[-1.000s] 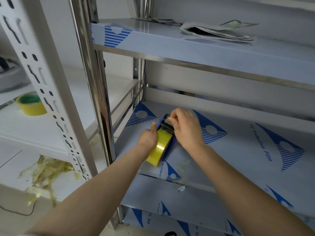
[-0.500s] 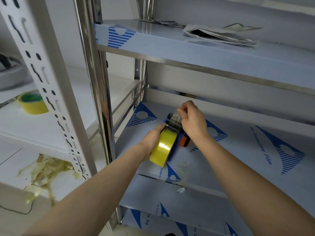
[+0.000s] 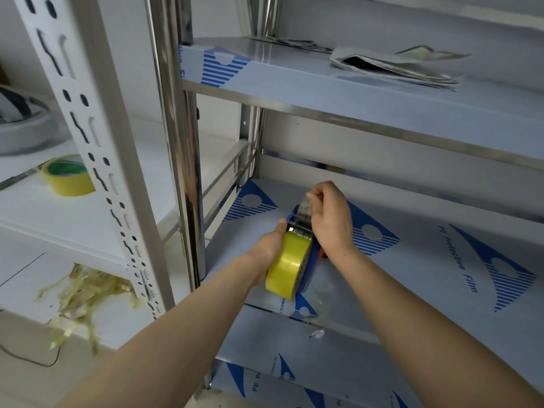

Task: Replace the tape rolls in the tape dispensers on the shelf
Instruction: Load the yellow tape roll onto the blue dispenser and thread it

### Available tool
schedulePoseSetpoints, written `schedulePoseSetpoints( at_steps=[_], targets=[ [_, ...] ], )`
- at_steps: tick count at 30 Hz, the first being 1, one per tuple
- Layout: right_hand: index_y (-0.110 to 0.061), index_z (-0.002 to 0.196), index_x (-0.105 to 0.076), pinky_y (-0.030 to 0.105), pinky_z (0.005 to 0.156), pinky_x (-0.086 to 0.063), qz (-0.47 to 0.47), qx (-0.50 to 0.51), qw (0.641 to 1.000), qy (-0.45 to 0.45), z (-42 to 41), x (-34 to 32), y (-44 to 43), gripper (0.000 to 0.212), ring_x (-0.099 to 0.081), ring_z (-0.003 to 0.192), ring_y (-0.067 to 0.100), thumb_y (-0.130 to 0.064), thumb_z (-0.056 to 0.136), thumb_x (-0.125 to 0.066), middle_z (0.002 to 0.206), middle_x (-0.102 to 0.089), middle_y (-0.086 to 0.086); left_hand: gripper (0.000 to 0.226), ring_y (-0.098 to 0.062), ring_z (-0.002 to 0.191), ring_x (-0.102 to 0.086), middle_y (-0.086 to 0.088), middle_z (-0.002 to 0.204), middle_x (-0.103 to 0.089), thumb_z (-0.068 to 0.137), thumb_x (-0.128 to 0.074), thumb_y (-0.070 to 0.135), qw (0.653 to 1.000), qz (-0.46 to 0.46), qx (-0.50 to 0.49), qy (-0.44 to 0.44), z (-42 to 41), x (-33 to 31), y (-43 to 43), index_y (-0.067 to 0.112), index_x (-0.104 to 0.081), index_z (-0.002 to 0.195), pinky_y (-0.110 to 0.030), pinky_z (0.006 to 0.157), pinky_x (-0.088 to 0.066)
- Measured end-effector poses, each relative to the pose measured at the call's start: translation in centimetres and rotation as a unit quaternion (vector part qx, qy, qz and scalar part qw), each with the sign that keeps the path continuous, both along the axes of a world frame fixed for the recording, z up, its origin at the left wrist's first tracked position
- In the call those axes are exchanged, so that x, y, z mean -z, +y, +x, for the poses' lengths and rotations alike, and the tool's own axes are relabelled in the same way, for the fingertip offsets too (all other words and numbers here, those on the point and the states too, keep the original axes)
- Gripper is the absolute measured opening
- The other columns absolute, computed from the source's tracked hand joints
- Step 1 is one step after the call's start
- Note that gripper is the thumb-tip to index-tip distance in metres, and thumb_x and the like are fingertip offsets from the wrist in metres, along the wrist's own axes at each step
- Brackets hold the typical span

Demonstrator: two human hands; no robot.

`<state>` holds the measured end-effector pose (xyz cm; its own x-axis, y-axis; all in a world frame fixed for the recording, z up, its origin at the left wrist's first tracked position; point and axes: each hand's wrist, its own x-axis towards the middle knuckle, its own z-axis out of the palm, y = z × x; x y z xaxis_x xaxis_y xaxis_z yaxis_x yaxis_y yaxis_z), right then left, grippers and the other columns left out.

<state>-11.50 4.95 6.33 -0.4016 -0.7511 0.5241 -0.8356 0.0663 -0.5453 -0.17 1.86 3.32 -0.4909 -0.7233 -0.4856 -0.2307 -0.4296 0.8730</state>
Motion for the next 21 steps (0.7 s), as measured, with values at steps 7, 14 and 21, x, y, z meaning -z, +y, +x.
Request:
schedulePoseSetpoints(
  at_steps=[7, 14, 21],
  targets=[
    [-0.006, 0.097, -0.054, 0.029, 0.063, -0.036, -0.038, 0.087, 0.995, -0.018, -0.6, 0.7, -0.8, 0.015, -0.056, 0.089, 0.027, -0.019, 0.095, -0.045, 0.097, -0.061, 0.011, 0.046, -0.019, 0.084, -0.066, -0.005, 0.095, -0.068, 0.075, -0.067, 0.051, 0.994, -0.021, 0.108, 0.002, 0.5, -0.2, 0.9, 0.015, -0.06, 0.103, -0.029, 0.077, -0.053],
    [-0.007, 0.096, -0.059, 0.034, 0.063, -0.04, -0.004, 0.102, 0.976, 0.192, -0.4, 0.1, -0.8, 0.015, -0.058, 0.083, 0.03, -0.019, 0.093, -0.05, 0.091, -0.064, 0.014, 0.036, -0.015, 0.072, -0.06, -0.003, 0.082, -0.063, 0.071, -0.078, 0.038, 0.994, -0.064, 0.085, 0.004, 1.1, 0.2, 1.0, 0.012, -0.062, 0.088, -0.022, 0.059, -0.046],
    [-0.007, 0.097, -0.06, 0.026, 0.063, -0.037, -0.025, 0.048, 0.999, 0.002, -1.2, -0.6, -0.9, 0.019, -0.056, 0.082, 0.02, -0.024, 0.092, -0.054, 0.094, -0.066, 0.009, 0.054, -0.026, 0.064, -0.064, -0.019, 0.076, -0.069, 0.055, -0.084, 0.05, 0.997, -0.074, 0.028, 0.003, 1.8, -0.3, 1.1, 0.006, -0.066, 0.08, -0.045, 0.07, -0.058]
  ],
)
